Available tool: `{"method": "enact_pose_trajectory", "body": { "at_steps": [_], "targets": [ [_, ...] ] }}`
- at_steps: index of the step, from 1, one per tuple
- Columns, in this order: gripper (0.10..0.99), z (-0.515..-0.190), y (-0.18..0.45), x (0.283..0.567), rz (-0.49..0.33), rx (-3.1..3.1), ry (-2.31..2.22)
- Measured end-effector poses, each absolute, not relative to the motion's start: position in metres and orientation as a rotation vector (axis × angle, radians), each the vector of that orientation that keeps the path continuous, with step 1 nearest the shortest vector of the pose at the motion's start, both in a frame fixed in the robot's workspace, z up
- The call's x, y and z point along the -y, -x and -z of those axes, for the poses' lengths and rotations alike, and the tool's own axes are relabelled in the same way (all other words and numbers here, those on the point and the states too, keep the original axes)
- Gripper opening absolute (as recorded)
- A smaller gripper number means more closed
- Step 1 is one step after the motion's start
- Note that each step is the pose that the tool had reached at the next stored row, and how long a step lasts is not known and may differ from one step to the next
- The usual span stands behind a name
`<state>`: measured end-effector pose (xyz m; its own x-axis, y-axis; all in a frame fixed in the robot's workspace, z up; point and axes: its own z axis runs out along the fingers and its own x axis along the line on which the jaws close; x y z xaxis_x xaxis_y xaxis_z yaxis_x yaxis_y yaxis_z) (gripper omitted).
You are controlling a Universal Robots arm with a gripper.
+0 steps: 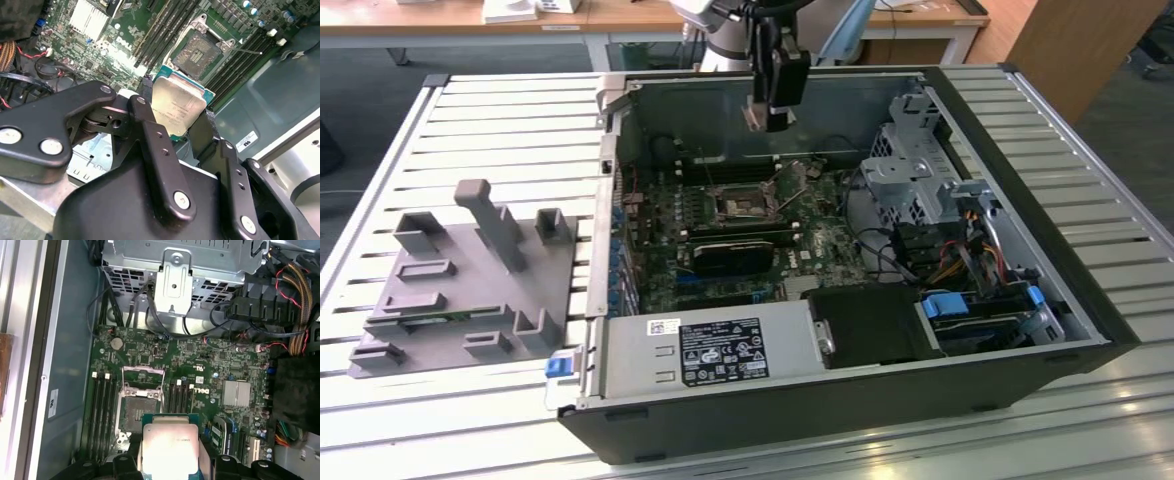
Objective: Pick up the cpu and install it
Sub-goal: 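Place the cpu into insertion slot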
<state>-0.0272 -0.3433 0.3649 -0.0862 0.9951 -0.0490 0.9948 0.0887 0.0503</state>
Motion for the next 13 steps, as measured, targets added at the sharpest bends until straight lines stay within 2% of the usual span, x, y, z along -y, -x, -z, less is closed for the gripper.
{"method": "enact_pose_trajectory", "body": {
  "at_steps": [13],
  "targets": [
    [0.537, -0.3541, 0.0274, 0.3427, -0.001, -2.200, -2.136]
  ]
}}
